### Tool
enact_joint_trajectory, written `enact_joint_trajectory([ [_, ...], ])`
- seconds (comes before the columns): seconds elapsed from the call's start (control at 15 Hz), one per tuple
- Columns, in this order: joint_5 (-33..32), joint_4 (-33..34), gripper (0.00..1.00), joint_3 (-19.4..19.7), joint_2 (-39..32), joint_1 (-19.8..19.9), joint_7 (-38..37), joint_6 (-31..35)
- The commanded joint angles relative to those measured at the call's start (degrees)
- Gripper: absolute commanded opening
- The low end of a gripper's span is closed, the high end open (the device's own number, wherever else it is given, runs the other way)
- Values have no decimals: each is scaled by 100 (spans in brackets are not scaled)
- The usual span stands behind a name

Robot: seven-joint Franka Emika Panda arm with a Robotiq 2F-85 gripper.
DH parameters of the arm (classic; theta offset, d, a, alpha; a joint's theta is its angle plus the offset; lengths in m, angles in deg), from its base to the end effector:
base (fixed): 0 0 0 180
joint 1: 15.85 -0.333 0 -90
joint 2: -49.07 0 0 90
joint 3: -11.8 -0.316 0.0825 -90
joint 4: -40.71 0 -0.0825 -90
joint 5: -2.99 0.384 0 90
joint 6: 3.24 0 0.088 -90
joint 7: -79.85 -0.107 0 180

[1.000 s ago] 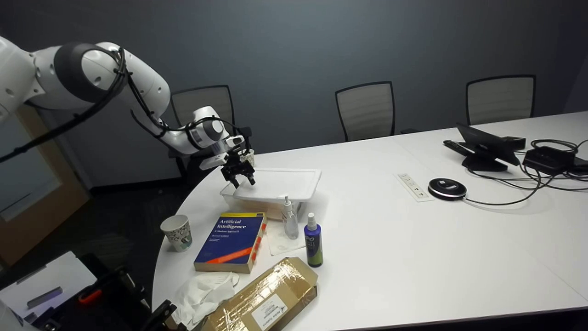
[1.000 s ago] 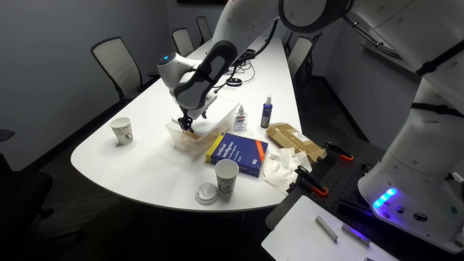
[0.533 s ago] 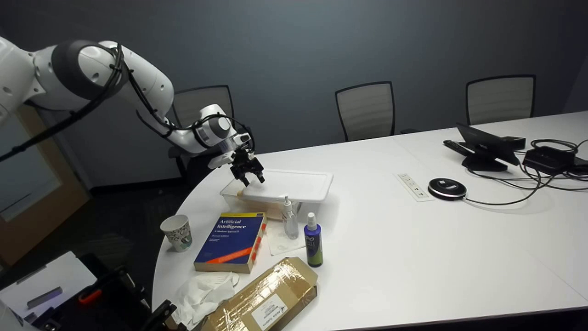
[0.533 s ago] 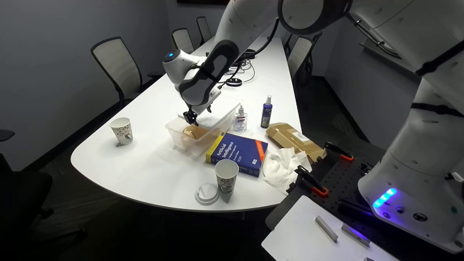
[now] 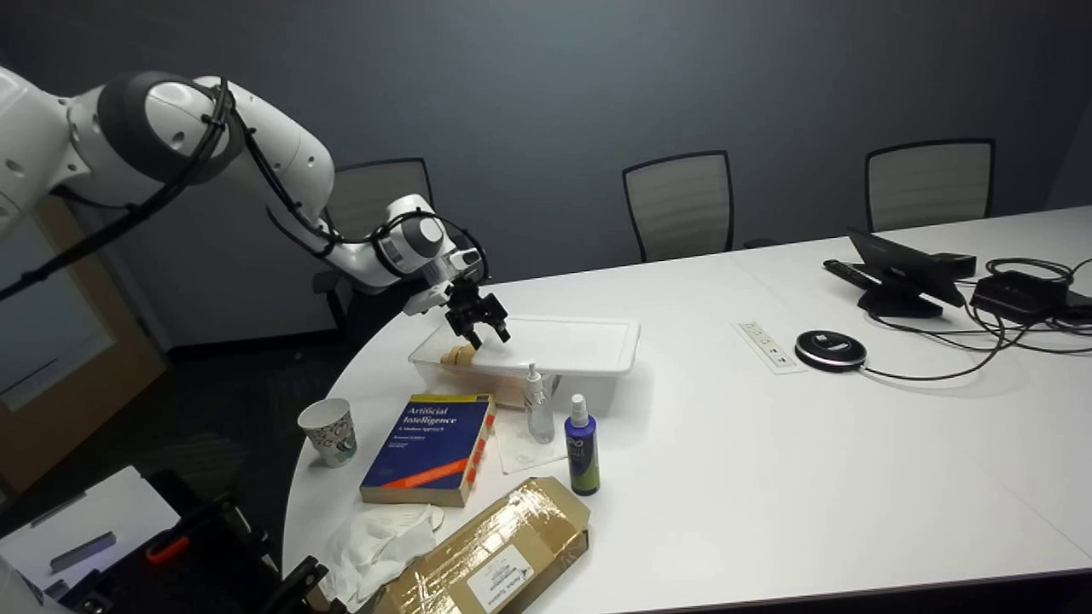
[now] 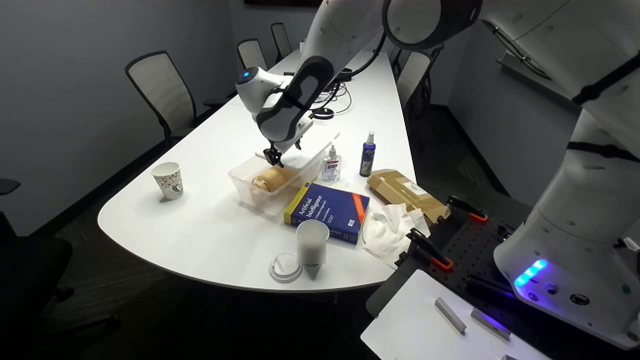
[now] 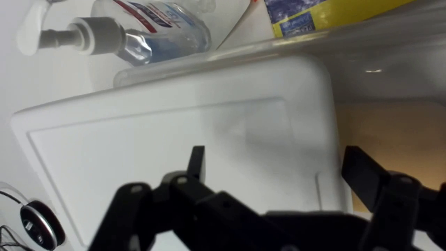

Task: Remove the white lid from the clear container.

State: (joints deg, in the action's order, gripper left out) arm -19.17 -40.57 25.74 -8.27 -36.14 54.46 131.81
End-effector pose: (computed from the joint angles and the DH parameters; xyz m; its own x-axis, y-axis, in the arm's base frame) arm 0.7057 0.1047 0.1044 0.9952 0.0739 0.0639 0.0372 -0.8912 0.4520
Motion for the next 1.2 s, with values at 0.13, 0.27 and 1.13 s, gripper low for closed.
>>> enact_joint_trajectory([
  [0.13, -47, -74, 100, 112, -17, 160, -129, 37],
  [0.27, -52, -104, 100, 131, 3, 194, -133, 42],
  [1.13, 110, -240, 100, -347, 426, 205, 160, 156],
])
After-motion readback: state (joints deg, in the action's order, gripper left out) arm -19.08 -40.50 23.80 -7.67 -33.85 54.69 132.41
